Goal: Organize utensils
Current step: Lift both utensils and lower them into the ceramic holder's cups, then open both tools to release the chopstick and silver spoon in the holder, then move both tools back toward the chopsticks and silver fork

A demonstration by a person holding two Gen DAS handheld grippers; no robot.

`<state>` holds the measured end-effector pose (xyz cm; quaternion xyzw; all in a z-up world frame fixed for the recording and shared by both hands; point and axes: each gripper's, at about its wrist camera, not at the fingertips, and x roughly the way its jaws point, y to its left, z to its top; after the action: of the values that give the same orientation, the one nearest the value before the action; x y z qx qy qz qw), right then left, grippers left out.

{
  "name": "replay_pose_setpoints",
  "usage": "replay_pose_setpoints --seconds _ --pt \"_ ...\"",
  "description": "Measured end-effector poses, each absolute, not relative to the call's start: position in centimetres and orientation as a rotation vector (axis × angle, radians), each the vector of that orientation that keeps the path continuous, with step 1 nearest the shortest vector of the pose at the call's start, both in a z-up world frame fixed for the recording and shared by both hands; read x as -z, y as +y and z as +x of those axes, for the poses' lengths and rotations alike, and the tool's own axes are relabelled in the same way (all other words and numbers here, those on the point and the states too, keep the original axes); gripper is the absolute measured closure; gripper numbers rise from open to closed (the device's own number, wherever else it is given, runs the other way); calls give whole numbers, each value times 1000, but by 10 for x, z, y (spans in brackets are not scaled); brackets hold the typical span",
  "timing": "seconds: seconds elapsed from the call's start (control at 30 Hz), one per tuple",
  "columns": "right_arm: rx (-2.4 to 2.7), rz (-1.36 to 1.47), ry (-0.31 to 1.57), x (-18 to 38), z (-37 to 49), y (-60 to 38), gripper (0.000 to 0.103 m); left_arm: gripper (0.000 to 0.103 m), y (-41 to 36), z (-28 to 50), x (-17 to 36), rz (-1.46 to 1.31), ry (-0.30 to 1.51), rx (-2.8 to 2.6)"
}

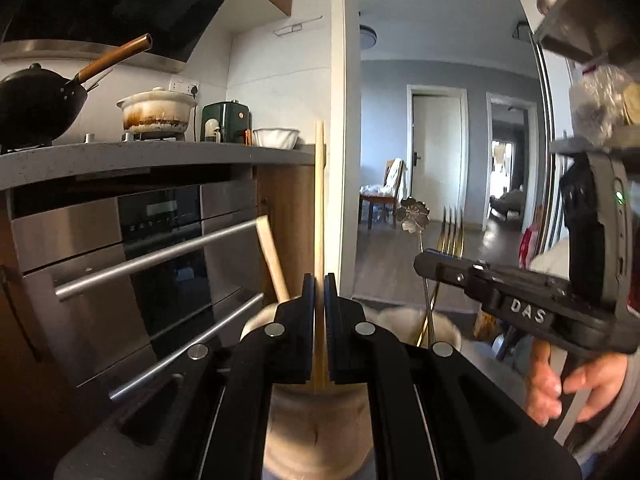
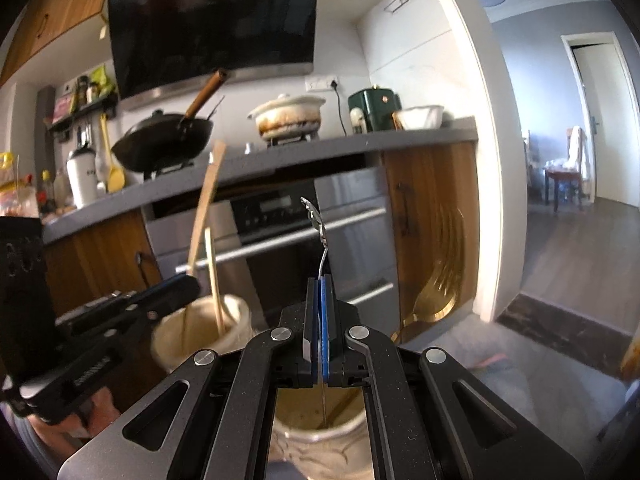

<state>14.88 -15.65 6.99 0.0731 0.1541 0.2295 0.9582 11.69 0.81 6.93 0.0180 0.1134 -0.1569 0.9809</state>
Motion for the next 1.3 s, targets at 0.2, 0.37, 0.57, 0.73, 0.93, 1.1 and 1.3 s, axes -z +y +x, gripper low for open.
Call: replay_pose_setpoints --seconds 0.2,0.37,0.57,0.73,0.93,1.1,1.3 --pt "-465 148 381 -57 152 -155 101 98 9 111 -66 63 251 310" --pt "-461 150 402 -55 153 -155 101 98 4 114 -67 89 279 304" --pt "-458 148 398 -58 152 -156 95 84 0 114 -68 95 289 311" --pt "-467 160 367 -67 144 -162 78 66 4 108 -75 81 264 311" --pt "-460 206 312 -82 118 -187 23 25 13 89 -82 73 244 299" --pt "-418 223 270 -90 93 -208 6 5 19 64 -82 102 222 258" --pt "-316 205 277 -89 68 -229 5 5 26 39 -78 125 212 195"
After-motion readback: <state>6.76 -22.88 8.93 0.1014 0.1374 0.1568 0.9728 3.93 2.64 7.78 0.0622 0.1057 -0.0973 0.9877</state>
